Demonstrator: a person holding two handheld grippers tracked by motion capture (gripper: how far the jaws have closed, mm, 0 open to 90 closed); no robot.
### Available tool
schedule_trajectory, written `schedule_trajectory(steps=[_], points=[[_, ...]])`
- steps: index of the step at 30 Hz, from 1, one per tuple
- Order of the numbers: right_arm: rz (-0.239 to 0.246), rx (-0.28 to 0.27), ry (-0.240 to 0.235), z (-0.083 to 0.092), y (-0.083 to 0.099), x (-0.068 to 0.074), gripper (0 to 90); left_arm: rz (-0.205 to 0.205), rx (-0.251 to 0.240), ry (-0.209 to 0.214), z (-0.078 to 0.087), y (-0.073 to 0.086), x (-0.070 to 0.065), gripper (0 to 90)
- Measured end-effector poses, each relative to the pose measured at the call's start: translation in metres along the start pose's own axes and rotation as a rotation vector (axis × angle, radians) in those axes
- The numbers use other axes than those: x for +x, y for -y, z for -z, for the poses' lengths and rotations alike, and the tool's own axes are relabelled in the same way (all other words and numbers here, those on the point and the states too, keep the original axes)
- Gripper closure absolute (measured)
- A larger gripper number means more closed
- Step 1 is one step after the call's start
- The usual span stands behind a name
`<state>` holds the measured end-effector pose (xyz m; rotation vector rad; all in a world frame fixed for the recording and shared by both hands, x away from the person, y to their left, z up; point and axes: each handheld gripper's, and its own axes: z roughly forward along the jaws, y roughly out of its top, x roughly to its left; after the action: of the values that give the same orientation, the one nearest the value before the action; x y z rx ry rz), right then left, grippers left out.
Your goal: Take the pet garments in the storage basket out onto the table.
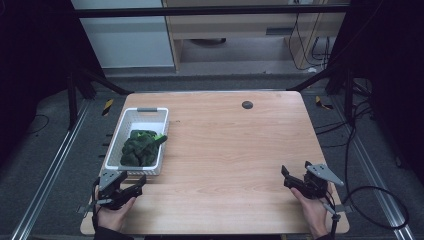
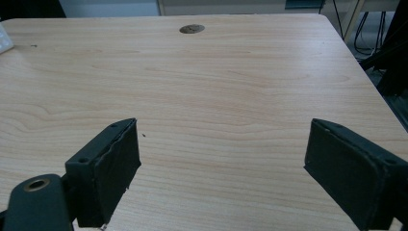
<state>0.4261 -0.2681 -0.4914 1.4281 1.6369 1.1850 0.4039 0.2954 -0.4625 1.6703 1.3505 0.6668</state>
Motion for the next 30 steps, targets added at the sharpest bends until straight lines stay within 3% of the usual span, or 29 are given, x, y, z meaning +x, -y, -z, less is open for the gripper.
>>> schedule_trajectory(steps=[8, 17, 30], points=[[0.008, 0.007, -0.010, -0.002, 0.001, 0.000, 11.6, 0.029, -0.057, -0.013, 0.013, -0.011, 0.007, 24.1], [0.012, 0.020, -0.017, -0.002, 0.002, 0.001, 11.4, 0.053, -0.078, -0.006, 0.021, -0.021, 0.013, 23.8], [0.030, 0.035, -0.027, -0.004, 0.004, 0.003, 11.0, 0.029, -0.092, 0.018, 0.028, -0.039, 0.013, 22.7]])
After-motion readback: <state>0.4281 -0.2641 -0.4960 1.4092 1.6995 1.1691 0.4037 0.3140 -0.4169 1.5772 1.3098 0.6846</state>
